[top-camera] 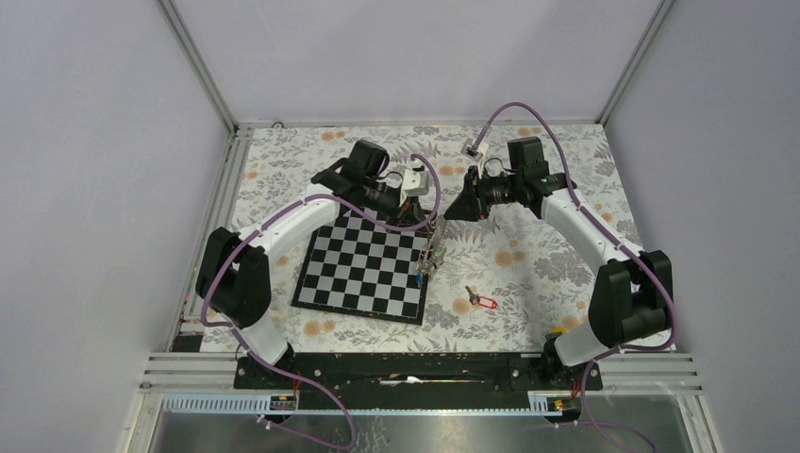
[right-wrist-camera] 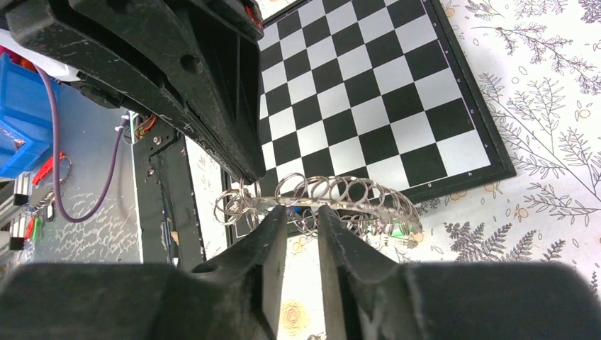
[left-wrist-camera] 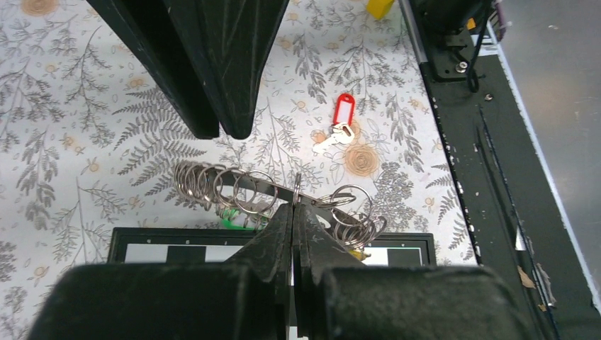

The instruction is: Put the keys on the keyring

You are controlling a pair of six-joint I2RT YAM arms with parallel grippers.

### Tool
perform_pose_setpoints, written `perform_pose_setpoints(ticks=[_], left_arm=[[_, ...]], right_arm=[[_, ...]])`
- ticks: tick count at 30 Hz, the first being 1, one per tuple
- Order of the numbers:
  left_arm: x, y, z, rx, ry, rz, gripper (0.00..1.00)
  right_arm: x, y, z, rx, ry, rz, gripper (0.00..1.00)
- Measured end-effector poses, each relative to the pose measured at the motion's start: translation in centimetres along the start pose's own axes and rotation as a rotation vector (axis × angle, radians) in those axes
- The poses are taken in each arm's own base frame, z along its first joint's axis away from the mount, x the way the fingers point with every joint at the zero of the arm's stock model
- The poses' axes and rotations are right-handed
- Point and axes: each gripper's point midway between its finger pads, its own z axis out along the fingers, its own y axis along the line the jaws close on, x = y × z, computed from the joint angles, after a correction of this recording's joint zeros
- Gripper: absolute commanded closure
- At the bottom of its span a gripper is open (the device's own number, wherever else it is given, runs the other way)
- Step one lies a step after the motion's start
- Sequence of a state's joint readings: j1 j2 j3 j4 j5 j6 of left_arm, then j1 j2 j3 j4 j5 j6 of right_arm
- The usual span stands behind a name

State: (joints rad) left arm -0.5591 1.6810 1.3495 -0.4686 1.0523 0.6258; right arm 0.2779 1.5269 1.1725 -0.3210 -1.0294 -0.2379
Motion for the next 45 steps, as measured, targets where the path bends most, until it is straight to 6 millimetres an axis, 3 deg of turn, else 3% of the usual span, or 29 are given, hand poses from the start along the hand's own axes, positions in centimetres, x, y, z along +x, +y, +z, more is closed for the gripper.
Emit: perform_pose_setpoints(ticks=[4,21,31,39,44,45], left_arm=[[-0.2,-0.6,-0.1,0.035,-0.022,-0.016,1.00],[-2.9,-0.3,0.5,0.037,-0.153,-0.273,1.00],[-3.8,-0.2,0.6,0.040,-0.196,-0.326,1.00],[-3.5,-0.2,0.8,0.041,-0.206,-0.348,1.00],[-3.4,-0.2,0.9,0.042,-0.214,-0.361,0.99],[-3.4,-0.2,0.9,0.041,-0.215,-0.365,0.94]], right_arm=[[0.0,0.5,-0.4,-0.001,0.004,-0.027,0.57],[-1.2,3.5,-1.3,-0.103,-0.014,-0.102,0.56],[-0.7,3.5,-1.0,-0.116,-0.019,-0.085,0.69],[-0.8,3.5,-0.9,-0.119,-0.026,-0.082,0.98],[-0.7,3.6,-0.8,-0.120,-0.024,-0.084,1.00],[-0.7,3.5,-0.8,-0.117,-0.022,-0.087,1.00]])
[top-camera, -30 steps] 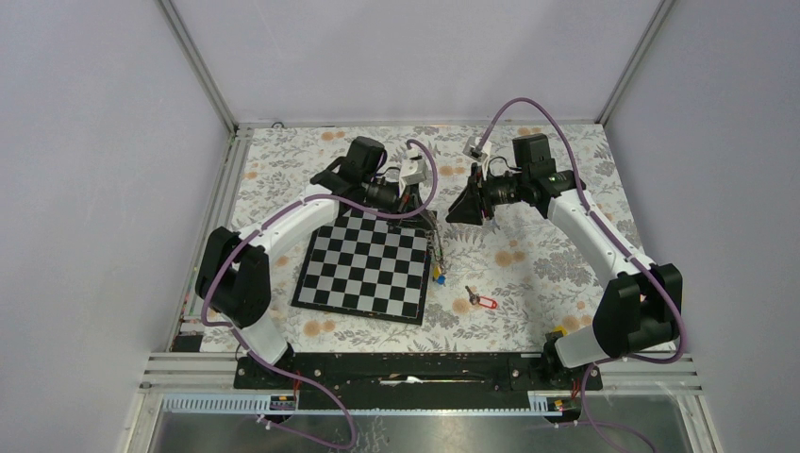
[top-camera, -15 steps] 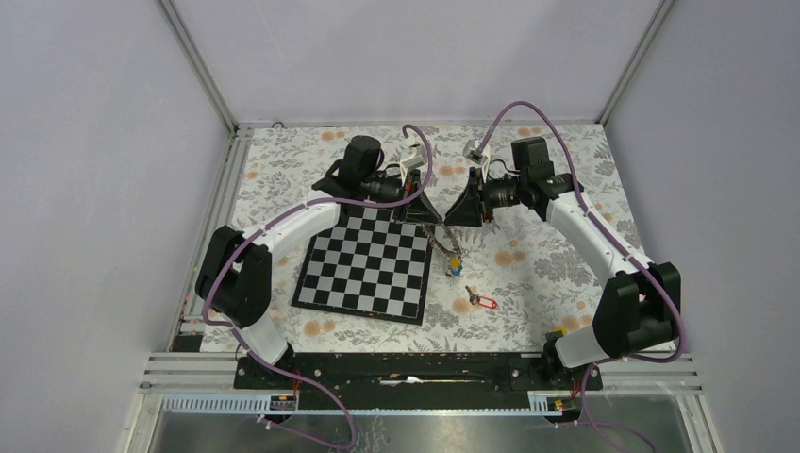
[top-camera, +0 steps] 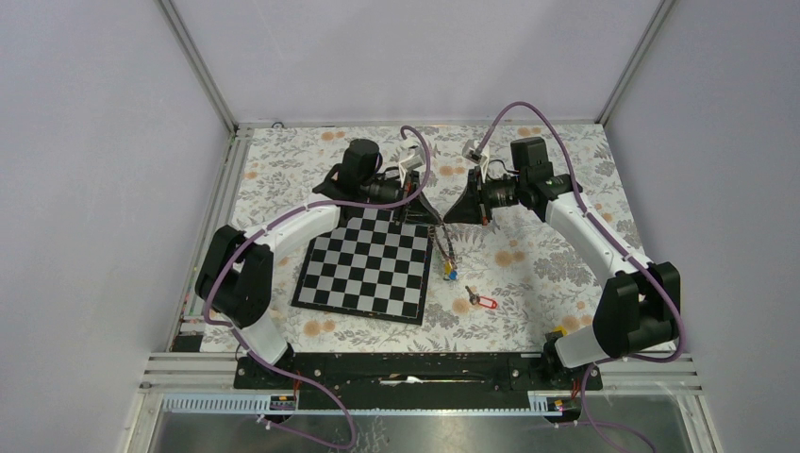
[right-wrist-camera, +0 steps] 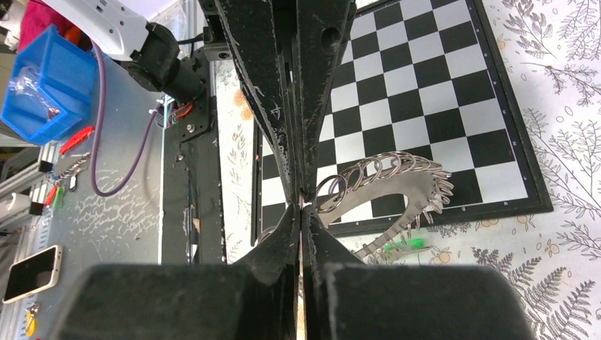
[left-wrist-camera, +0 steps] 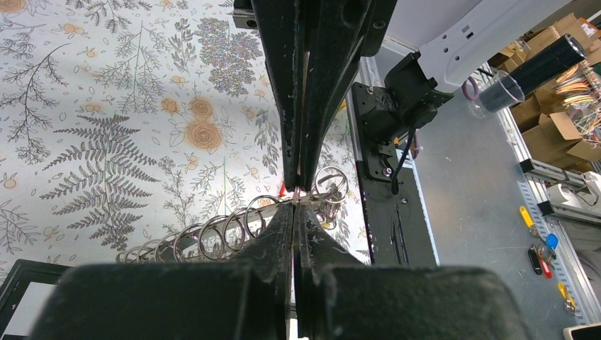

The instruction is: Put the keys on the keyring

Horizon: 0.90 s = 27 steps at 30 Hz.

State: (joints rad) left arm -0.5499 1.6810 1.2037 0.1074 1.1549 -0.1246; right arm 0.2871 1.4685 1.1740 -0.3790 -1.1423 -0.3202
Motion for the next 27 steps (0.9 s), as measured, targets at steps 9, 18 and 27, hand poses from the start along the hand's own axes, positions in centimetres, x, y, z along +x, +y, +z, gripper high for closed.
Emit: perform_pose_setpoints(ticks=[9,18,27], left_arm=[[-0.5,0.6,-0.3,-0.030,0.023,0.084,0.58],[-1.5,0.8,-1.1,-0.033,0.081,0.288,0.66],[-0.7,0.3,-1.2,0.009,0.096,0.325,0.74]], right_arm=[[0.2,-0.6,0.4,0.130,0.134,-0.056,1.00],[0.5,-0.9,0.2,0.192,0.201,-0.050,1.00],[0.5,-0.9,0.2,0.194,0.201,-0.039,1.00]])
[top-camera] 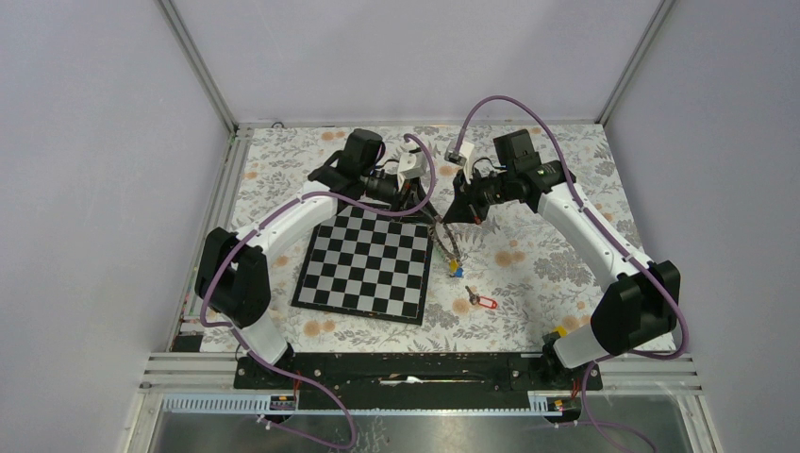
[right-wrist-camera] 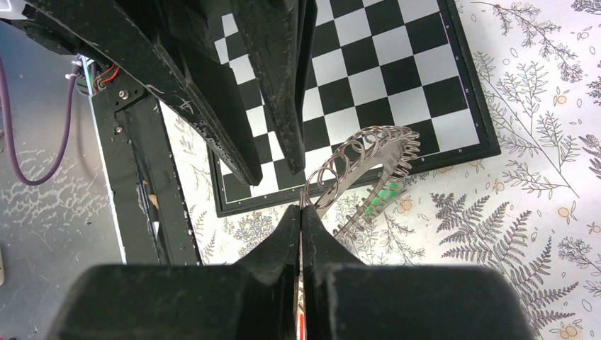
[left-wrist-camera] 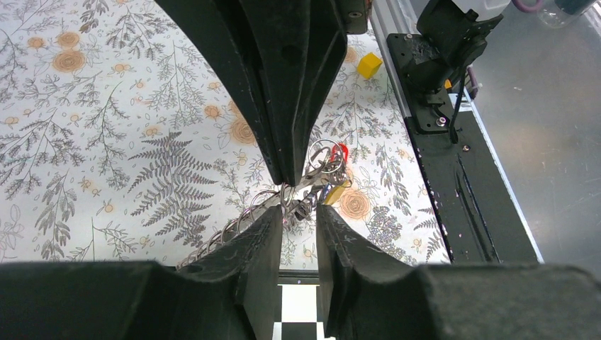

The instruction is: Put the keys on the keyring

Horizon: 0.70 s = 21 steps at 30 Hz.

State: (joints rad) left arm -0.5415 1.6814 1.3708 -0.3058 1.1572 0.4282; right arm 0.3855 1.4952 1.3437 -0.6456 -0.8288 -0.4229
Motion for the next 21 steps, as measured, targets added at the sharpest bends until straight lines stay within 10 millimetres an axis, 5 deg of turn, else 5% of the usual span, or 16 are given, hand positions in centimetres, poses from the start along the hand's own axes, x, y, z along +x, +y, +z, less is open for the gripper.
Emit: perform_pose_setpoints(ticks=[21], left_arm=[[-0.2,-0.5,0.3,0.033,-0.010,0.020,0.81]], right_arm=[[-0.5,1.1,0.1,-0.062,-0.027,0.000,1.00]])
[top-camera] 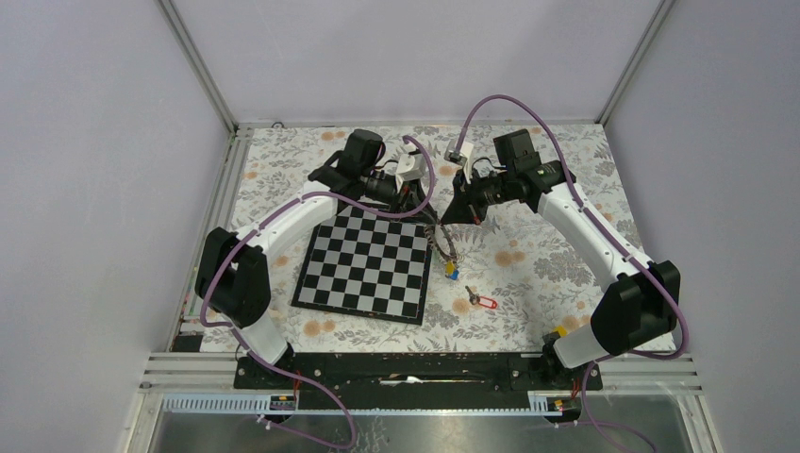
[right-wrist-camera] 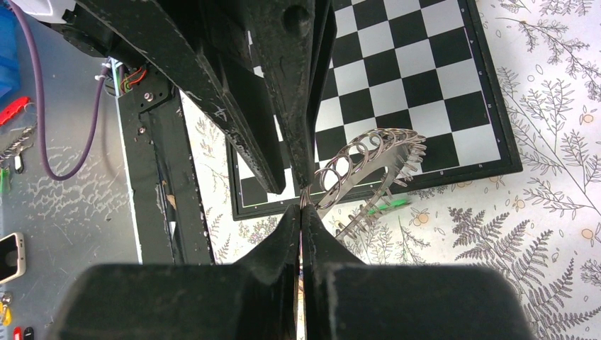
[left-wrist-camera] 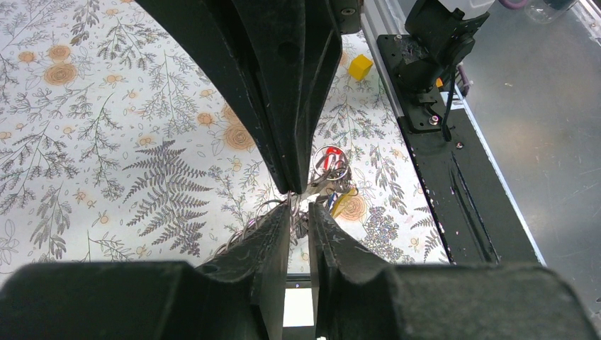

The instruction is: Put the keys on the keyring

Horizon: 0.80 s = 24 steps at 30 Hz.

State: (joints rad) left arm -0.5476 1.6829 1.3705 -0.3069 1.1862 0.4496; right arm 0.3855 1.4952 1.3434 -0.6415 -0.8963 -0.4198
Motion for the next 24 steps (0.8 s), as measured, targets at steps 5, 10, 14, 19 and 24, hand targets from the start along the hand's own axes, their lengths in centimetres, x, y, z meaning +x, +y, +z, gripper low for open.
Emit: perform_pose_setpoints(ticks=[5,10,14,19,24], left_arm=[[0.03,-0.19,0.29,0.008,0.001,0.003,0.83],[0.14,-0.17,0.38,0.011,0.002,0.003,0.85],[0.28,-0.14,0.44,0.014,0.003,-0.001,0.84],[0.58,-0.18,0.75,0.022,0.006,-0.007,0.80],[0.73,-0.14,0.86,0.025,0.008,-0.006,0.91]], right_arm=[[-0.06,0.19,0.01,-0.011,-0.004,0.001,1.00],[-0.01,0.21,0.01,-0.011,-0.002,0.003,1.00],[0.01,0.23,0.01,-0.012,-0.002,0.004,1.00],[-0.02,0.26,0.02,-0.014,-0.003,0.003,1.00],[0.02,0.24,0.05,-0.014,-0.003,0.002,1.00]])
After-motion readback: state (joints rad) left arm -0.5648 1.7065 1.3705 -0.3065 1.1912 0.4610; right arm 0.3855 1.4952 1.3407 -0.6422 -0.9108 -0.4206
